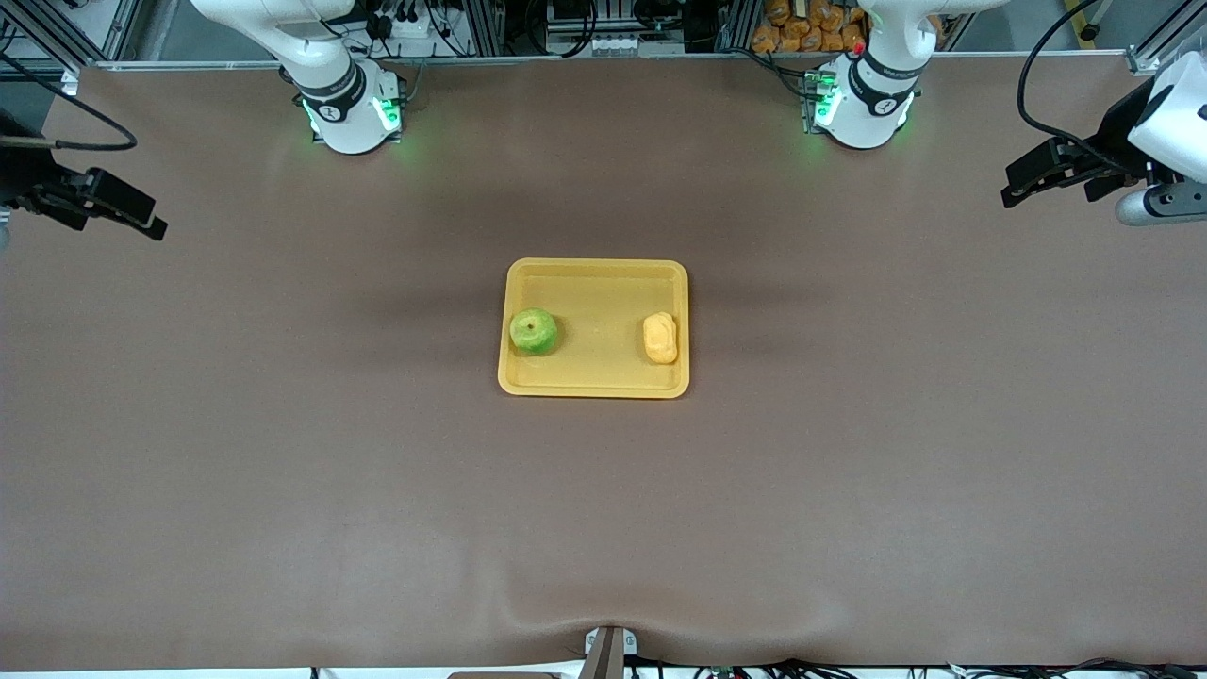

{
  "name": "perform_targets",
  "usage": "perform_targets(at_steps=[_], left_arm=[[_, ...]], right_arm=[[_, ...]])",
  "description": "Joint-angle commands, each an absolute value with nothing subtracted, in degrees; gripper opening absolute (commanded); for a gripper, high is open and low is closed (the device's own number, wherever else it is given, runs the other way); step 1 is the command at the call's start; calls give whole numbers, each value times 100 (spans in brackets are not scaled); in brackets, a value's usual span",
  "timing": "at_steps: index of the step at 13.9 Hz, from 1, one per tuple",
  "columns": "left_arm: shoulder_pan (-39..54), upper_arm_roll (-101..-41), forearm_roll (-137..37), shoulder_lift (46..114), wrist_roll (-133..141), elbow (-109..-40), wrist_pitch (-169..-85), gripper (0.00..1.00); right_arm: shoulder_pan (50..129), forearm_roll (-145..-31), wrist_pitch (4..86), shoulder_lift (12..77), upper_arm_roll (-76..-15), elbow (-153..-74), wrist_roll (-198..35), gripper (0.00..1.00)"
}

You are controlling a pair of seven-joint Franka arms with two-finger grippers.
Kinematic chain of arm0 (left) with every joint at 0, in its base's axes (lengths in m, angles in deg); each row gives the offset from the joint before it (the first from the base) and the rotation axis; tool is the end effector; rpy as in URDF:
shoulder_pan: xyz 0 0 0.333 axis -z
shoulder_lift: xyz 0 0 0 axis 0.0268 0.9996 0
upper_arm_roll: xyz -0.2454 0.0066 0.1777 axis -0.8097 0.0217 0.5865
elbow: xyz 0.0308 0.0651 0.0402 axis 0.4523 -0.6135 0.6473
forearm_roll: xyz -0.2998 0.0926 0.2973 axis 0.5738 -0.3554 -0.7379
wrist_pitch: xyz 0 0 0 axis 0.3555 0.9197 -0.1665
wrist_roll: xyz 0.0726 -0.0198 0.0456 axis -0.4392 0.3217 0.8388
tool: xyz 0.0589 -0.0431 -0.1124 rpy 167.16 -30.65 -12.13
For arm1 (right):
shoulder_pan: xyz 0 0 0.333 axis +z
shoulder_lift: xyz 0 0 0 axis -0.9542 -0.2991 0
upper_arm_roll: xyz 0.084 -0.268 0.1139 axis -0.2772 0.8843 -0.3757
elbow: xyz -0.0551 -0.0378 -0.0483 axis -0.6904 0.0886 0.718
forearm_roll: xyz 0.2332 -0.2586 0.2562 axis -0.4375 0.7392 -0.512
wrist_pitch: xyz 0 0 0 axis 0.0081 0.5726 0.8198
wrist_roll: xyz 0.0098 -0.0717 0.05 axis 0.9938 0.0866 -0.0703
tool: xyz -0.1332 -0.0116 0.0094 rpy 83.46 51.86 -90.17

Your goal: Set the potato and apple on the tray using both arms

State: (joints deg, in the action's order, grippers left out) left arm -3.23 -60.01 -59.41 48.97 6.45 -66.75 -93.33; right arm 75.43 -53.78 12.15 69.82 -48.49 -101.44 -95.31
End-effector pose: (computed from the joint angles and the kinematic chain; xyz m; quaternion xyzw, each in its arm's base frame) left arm 0.5518 -0.0533 0.6091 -0.9989 -0.0347 0.0281 0.0103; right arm 0.5701 0.0128 0.6216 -0.9972 0.0667 0.0220 0.0259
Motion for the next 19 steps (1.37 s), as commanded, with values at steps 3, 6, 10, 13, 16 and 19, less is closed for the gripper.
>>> perform_targets(at_steps=[3,6,10,13,16,19], left_arm=[[-312,-5981,-5934,4777,595,-6685,-9264,100],[-312,-5972,-5934,4777,569,-6606,-9255,100],[-321,-5964,-5925,4820,384,-6457,-9255,100],[-330,-5929,-5925,4847,376,-6395,-9255,100],[-330,-5911,-5925,4838,376,-6386,-9194,100],[-321,-5911,-5925,4838,376,-6386,-9149,100]], right_arm=[[7209,-5226,1297,7259,-4867,-10469,-8565,100],[7005,-5226,1288,7180,-4876,-10328,-8291,100],[7101,-4981,1271,7189,-4981,-10232,-8282,100],[7251,-4953,1069,7197,-5007,-10232,-8282,100],[7260,-4944,1095,7197,-4990,-10232,-8221,100],[7277,-4935,1121,7197,-4999,-10232,-8221,100]])
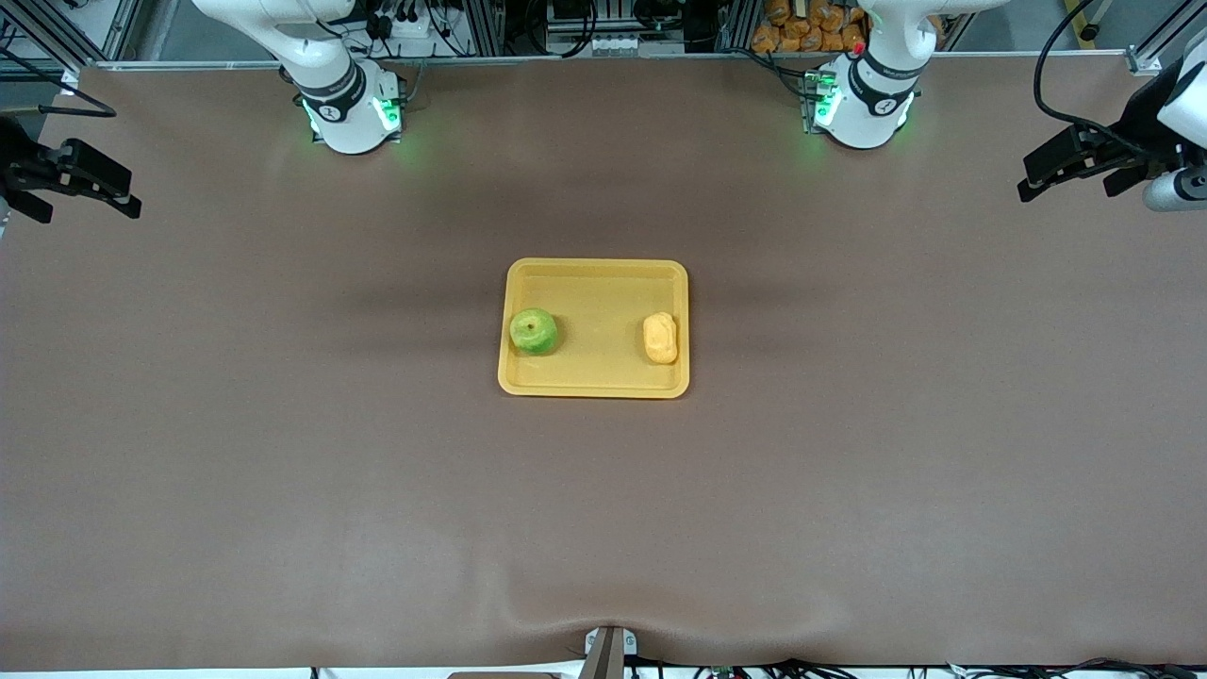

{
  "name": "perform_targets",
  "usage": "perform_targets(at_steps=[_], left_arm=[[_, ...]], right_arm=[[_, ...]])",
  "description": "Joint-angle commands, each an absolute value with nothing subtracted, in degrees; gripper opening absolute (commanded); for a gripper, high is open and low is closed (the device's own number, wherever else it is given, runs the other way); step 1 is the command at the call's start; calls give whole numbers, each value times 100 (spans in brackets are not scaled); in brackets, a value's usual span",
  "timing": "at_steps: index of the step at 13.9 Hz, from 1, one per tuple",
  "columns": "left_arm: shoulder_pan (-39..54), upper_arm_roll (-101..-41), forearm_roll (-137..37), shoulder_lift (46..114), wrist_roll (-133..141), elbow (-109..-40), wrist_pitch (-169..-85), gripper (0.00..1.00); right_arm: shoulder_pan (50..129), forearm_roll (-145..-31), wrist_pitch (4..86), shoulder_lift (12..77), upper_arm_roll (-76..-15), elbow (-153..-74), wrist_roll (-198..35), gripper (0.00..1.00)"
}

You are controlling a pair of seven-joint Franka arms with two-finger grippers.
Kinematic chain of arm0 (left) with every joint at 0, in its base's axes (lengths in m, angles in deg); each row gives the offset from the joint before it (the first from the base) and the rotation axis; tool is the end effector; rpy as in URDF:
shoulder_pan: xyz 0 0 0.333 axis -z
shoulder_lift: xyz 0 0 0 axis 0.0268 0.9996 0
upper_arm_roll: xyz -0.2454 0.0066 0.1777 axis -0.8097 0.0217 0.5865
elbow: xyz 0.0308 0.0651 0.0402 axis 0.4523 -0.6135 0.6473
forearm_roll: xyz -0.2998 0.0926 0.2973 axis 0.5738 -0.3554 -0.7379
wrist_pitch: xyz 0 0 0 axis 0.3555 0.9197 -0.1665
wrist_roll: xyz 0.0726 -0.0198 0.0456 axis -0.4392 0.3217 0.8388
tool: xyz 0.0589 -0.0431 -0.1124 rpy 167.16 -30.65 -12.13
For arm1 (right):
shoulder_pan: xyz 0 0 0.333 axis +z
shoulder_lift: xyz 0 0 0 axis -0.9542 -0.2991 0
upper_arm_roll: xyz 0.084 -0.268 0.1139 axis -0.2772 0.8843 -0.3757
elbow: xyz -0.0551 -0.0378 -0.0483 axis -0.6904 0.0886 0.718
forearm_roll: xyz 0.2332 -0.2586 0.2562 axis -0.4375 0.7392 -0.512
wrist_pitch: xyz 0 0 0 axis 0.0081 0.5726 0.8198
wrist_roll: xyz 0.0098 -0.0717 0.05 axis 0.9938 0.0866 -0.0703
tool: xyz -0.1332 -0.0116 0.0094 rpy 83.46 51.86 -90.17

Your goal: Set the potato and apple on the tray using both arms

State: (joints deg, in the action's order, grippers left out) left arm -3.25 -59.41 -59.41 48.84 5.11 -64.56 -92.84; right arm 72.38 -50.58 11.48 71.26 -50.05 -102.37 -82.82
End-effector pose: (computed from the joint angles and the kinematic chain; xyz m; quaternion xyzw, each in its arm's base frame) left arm 0.5514 -0.0472 0.6288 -0.9995 -0.0284 0.0124 0.0078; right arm 0.5610 -0.0098 0.6266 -0.9994 -0.0261 0.0213 0.0004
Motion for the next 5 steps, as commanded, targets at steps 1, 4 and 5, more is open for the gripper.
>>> perform_targets(at_steps=[1,4,5], left_arm=[[-321,-5911,-5934,4838,384,-6386,-9149,100],[-321,-5911,-5934,4847,393,-6395,-9114,100],[-321,-5902,-5934,4847,393,-6395,-9114,100]], right_arm=[[7277,-4927,1130,7197,-4999,-10232,-8221,100],[7278,-4944,1130,7197,-5007,-10232,-8229,100],[7277,-4970,1139,7197,-4999,-10232,-8229,100]])
